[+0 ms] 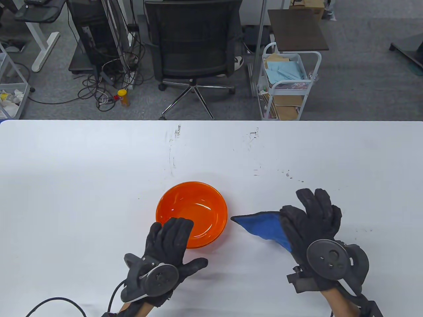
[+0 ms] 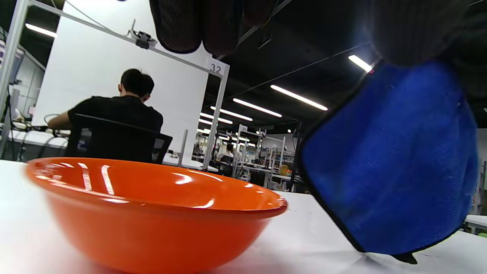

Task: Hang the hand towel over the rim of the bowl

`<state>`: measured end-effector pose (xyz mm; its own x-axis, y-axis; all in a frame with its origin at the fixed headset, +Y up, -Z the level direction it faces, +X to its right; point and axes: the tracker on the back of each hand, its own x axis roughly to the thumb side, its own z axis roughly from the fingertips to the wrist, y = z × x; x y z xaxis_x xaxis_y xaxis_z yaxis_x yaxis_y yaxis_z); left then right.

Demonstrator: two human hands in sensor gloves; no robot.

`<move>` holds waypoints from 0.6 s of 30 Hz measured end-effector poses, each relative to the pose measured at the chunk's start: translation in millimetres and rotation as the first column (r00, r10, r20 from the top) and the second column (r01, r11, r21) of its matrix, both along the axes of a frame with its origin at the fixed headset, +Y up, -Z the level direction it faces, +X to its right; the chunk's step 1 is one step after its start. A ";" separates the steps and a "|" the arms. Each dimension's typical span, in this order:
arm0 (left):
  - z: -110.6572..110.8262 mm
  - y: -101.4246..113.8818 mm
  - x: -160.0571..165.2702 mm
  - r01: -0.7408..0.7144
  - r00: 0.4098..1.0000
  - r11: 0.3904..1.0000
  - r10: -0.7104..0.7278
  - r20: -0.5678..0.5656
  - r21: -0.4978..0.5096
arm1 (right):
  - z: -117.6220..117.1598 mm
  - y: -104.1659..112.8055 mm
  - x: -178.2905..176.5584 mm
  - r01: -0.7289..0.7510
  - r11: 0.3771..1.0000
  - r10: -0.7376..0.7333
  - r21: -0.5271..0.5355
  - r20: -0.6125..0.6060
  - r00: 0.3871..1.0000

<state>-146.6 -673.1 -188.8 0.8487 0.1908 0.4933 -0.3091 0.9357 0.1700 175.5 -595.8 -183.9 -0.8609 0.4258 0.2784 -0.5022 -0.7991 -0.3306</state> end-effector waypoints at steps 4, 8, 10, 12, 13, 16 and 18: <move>-15.7 -1.0 22.5 0.024 1.000 0.999 -0.024 0.004 -0.023 | 15.7 2.7 -18.6 0.010 1.000 -0.008 0.028 -0.079 0.997; -19.3 -10.2 25.8 0.042 0.999 0.996 -0.040 -0.021 0.078 | 29.2 2.8 -26.2 0.023 0.998 -0.015 0.059 -0.121 0.993; -17.8 -14.8 19.6 0.019 1.000 0.987 -0.017 -0.017 0.160 | 32.8 0.3 -24.9 0.033 0.997 -0.025 0.067 -0.120 0.993; -16.9 -19.6 9.2 -0.072 0.997 0.981 0.068 0.028 0.181 | 32.1 -5.1 -20.3 0.038 0.998 -0.032 0.054 -0.100 0.994; -16.2 -21.6 2.1 -0.115 0.993 0.979 0.108 0.051 0.170 | 30.0 -9.7 -16.5 0.041 0.999 -0.038 0.036 -0.085 0.996; -11.8 -19.9 -13.8 -0.176 0.981 0.980 0.167 0.102 0.094 | 23.2 -25.1 -7.3 0.050 0.998 -0.052 -0.035 -0.066 0.996; -3.6 -14.2 -24.4 -0.220 0.963 0.974 0.208 0.172 0.055 | 19.7 -36.8 0.1 0.078 0.994 -0.083 -0.080 -0.055 0.995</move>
